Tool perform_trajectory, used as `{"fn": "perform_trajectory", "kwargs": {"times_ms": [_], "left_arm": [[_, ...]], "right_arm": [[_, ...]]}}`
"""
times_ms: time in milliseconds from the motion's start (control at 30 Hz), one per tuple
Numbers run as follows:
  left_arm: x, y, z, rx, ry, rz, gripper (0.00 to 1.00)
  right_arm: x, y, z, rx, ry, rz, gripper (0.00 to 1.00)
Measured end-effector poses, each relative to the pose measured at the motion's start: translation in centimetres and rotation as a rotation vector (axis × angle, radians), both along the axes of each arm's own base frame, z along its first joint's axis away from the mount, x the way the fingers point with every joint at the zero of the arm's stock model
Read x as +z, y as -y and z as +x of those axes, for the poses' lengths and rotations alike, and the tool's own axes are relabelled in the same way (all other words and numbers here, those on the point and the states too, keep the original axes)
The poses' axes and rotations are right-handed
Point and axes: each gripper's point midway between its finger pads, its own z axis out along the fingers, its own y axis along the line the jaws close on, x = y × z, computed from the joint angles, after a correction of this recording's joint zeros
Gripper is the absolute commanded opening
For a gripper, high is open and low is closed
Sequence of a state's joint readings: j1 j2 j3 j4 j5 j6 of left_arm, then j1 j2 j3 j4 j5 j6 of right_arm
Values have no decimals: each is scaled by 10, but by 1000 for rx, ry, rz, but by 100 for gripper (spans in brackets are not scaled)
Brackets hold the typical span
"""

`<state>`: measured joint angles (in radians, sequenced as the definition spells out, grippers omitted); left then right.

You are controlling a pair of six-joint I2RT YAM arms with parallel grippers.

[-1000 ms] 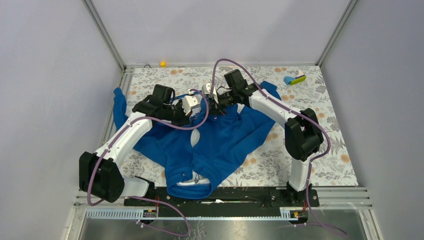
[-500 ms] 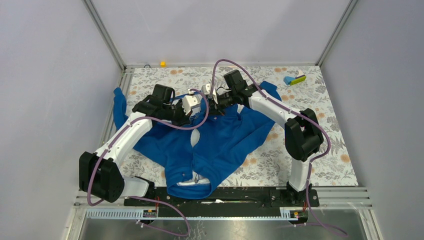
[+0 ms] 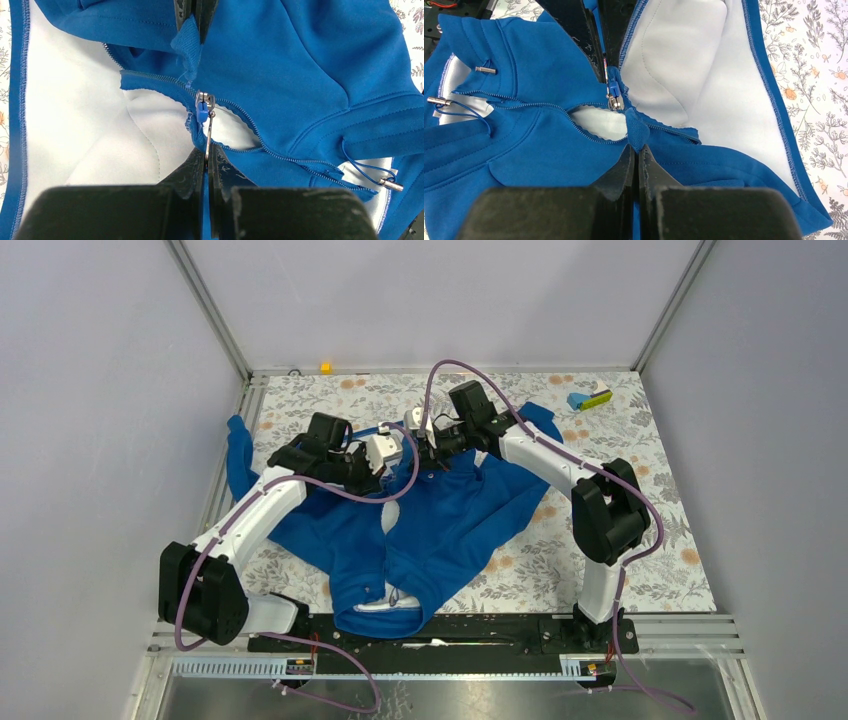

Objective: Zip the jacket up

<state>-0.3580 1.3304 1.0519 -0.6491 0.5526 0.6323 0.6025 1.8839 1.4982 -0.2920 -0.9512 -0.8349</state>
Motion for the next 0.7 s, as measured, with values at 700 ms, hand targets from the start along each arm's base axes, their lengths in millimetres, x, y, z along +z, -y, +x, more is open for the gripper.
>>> {"fn": "perform_trajectory", "kwargs": {"times_ms": [700], "left_arm": [[-5, -3, 0, 12, 14, 12, 0]], "right_arm": [[-3, -1, -2, 0, 8, -16, 0]]}}
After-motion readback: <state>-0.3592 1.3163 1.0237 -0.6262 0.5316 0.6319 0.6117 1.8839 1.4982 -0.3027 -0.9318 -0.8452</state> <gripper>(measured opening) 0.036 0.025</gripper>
